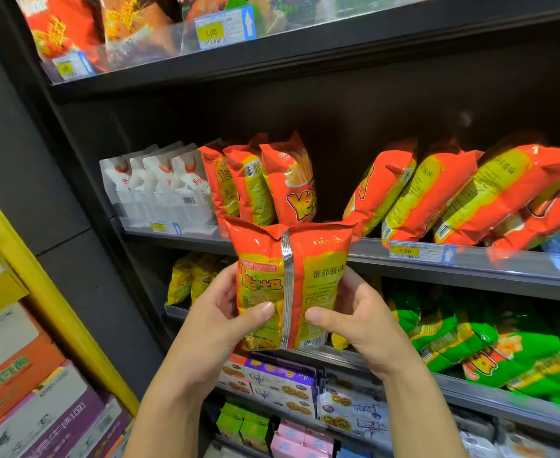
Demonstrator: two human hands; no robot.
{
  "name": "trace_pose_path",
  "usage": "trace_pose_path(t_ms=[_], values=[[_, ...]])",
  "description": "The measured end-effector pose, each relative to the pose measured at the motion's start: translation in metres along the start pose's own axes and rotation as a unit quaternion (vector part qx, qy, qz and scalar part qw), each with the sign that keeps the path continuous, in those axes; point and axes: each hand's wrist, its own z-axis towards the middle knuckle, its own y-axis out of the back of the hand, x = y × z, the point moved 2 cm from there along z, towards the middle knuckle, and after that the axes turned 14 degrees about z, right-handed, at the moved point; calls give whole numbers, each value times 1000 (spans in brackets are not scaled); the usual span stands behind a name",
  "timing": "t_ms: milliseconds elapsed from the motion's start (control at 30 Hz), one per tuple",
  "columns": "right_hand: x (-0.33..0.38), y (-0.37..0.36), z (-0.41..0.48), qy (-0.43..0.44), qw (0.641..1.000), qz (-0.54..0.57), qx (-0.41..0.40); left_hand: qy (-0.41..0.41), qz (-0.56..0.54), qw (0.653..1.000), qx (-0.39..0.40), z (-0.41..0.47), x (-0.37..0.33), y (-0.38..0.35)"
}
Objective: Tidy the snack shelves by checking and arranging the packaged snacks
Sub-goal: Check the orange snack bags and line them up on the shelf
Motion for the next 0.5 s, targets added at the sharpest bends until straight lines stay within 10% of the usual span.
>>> trace_pose_path(t_ms=[500], values=[[-6, -12, 9, -131, 988, 61, -58, 165, -104, 981, -20, 14, 8, -6]])
